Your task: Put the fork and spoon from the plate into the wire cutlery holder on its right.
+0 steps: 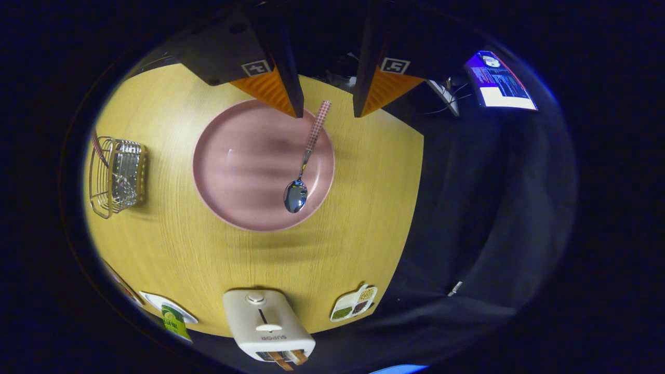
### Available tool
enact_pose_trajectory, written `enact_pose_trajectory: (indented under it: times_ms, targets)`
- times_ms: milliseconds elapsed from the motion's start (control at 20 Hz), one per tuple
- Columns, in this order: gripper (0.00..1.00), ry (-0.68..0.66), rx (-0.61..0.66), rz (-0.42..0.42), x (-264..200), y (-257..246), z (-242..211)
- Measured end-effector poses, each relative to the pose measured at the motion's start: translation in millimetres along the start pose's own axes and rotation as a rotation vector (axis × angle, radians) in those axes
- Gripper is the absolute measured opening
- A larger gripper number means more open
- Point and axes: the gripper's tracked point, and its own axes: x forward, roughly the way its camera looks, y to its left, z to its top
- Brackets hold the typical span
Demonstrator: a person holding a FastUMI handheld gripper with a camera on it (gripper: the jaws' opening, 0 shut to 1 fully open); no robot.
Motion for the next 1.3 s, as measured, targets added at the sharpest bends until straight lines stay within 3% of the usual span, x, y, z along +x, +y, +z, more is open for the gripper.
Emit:
enact_pose_trajectory:
  times_ms: [250,700,800,850,900,1000,1100,1300]
  targets:
    - [0.61,0.017,0.048,-0.102,47.1,-25.1,5.5]
    - [0.61,0.054,0.103,-0.133,79.9,-32.1,4.1]
    - [0.51,0.050,0.118,-0.135,85.9,-33.9,4.1]
    - [0.24,0.053,0.113,-0.153,84.5,-37.9,3.5]
    - [0.18,0.070,0.106,-0.151,88.2,-39.5,-0.6]
    - [0.18,0.082,0.111,-0.142,96.0,-41.0,-4.9]
    - [0.09,0.106,0.073,-0.123,84.2,-39.1,-9.3]
    - [0.09,0.094,0.064,-0.052,61.4,-32.0,-6.8]
